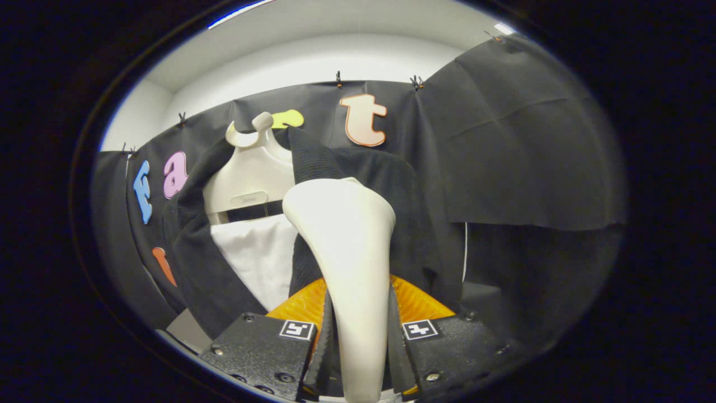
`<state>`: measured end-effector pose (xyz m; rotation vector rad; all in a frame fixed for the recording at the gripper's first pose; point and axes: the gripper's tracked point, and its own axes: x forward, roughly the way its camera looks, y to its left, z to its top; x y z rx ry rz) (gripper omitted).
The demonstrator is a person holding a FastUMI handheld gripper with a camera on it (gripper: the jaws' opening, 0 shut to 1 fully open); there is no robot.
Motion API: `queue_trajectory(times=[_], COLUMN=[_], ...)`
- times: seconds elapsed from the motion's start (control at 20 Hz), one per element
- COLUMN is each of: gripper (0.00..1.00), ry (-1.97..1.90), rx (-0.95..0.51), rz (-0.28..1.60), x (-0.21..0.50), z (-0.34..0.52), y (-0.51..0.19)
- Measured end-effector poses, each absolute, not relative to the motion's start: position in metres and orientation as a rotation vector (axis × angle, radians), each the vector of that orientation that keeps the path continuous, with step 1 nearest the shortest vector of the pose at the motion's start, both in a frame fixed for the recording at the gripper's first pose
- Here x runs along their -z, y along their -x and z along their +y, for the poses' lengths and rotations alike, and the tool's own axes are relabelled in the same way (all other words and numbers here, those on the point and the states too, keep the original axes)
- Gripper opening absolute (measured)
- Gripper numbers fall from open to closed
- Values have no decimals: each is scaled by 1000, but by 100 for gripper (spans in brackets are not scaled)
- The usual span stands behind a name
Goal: Iron the clothes twice with a garment steamer, once on the left side and once on the right side.
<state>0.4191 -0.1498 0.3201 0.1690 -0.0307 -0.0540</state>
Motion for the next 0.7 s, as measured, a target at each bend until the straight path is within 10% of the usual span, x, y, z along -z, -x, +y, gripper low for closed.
queue_trajectory(times=[0.7], gripper=[44], ry=[-120], rx=[138], rz=[90], x=[-251], z=[-154], y=[-415])
